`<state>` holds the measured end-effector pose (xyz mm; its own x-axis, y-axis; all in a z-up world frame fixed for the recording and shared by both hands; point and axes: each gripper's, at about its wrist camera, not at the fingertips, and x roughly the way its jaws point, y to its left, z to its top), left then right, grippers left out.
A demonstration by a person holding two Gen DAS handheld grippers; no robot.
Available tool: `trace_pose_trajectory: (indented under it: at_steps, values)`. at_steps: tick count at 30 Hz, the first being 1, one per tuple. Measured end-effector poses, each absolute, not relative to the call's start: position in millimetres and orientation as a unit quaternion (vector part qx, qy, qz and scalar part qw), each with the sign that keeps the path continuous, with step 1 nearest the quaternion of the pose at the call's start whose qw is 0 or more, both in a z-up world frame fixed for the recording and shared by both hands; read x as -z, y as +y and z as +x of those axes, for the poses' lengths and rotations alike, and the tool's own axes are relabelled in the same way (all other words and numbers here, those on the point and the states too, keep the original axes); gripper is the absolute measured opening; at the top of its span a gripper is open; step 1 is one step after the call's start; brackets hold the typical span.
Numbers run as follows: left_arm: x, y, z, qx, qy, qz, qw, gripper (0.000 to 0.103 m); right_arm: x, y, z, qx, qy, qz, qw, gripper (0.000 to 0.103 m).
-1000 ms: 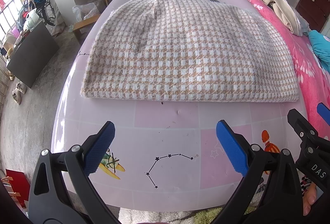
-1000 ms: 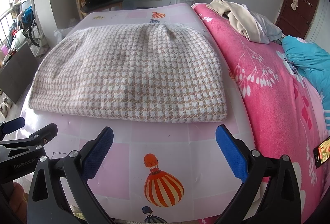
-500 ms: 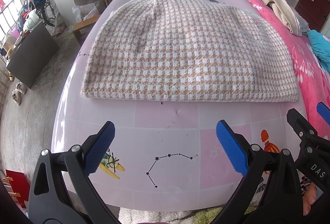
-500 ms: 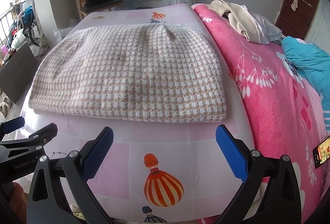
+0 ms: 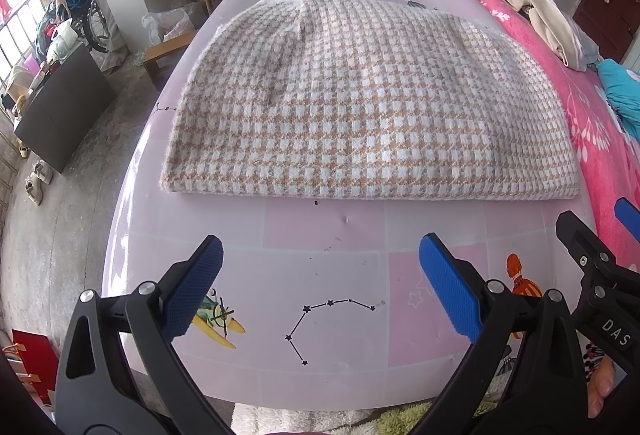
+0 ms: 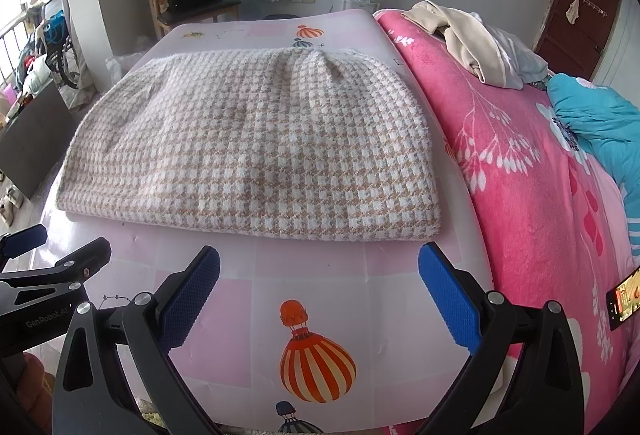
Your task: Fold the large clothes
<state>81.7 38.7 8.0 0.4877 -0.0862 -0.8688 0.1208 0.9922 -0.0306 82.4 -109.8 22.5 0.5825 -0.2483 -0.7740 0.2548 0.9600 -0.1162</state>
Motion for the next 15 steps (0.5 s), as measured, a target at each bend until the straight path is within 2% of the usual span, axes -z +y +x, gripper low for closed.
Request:
trace_pose_trajectory:
  at_steps: [15]
  values:
    - [-7.5, 38.8, 82.0, 0.060, 0.503, 0.017, 0.862, 0.095, -22.6, -110.0, 83.1, 0.140, 0.435, 0.004, 0.889, 0.097]
